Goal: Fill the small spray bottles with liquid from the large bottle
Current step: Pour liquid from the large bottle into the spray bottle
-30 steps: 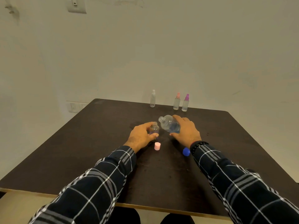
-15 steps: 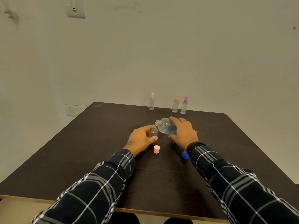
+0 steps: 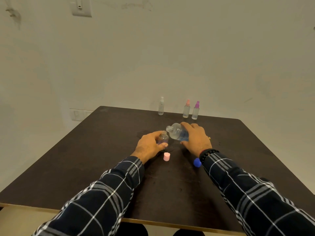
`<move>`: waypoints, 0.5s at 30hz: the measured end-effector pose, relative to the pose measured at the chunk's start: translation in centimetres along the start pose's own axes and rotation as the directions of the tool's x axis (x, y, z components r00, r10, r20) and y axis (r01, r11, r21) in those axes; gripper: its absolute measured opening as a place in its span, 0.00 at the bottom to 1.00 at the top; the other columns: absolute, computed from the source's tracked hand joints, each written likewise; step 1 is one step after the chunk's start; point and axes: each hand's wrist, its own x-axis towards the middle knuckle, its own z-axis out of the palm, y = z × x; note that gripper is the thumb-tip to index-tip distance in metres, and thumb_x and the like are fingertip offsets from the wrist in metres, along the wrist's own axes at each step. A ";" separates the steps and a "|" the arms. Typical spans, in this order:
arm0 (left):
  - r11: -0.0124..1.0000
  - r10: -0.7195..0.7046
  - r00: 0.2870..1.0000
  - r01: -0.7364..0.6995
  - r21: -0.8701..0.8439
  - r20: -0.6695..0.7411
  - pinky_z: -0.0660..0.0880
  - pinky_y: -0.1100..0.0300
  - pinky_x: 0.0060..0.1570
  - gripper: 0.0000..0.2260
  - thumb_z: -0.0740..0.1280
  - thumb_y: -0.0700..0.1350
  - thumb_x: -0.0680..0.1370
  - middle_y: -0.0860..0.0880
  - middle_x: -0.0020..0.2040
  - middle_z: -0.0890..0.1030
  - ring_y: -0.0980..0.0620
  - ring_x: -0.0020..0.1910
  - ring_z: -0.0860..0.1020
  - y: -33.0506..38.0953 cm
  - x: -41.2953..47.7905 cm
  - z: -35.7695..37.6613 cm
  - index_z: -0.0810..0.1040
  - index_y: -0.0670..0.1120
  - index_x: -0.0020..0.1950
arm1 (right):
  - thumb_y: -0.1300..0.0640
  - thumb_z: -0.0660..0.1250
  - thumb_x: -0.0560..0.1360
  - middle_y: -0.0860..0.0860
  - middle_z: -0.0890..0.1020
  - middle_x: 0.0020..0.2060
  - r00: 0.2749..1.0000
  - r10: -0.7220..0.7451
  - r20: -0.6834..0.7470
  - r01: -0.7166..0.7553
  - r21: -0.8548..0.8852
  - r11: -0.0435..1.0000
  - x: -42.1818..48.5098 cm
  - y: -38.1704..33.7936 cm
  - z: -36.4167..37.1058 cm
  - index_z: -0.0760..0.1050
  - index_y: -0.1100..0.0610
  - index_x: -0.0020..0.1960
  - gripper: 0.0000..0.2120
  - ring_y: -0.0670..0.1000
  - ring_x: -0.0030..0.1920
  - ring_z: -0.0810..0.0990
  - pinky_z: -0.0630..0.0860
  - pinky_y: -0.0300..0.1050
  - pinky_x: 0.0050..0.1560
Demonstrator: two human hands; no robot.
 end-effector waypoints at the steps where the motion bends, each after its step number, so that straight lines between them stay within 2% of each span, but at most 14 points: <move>1: 1.000 0.001 1.000 -0.001 -0.002 -0.002 0.72 0.53 0.65 0.29 0.72 0.53 0.77 0.50 0.68 0.77 0.50 0.65 0.75 0.0 0.0 0.0 0.67 0.56 0.76 | 0.52 0.76 0.72 0.52 0.74 0.64 1.000 0.001 -0.001 -0.001 0.013 1.000 0.1 -0.1 0.1 0.64 0.44 0.73 0.34 0.56 0.66 0.72 0.74 0.62 0.66; 5: 1.000 -0.001 1.000 0.001 -0.001 0.003 0.72 0.53 0.65 0.29 0.72 0.53 0.77 0.50 0.68 0.77 0.50 0.65 0.75 0.1 -0.1 0.0 0.67 0.55 0.76 | 0.52 0.76 0.72 0.53 0.73 0.66 1.000 0.004 0.018 -0.004 0.026 1.000 0.1 -0.3 0.3 0.64 0.45 0.74 0.35 0.57 0.67 0.72 0.72 0.61 0.68; 15: 1.000 -0.010 1.000 0.010 0.008 0.014 0.72 0.52 0.66 0.29 0.71 0.53 0.77 0.50 0.68 0.77 0.50 0.66 0.75 0.1 0.0 0.0 0.66 0.55 0.76 | 0.52 0.75 0.73 0.52 0.73 0.65 1.000 -0.029 -0.012 0.029 -0.013 0.999 0.3 -0.3 0.0 0.65 0.44 0.73 0.33 0.56 0.67 0.71 0.74 0.62 0.66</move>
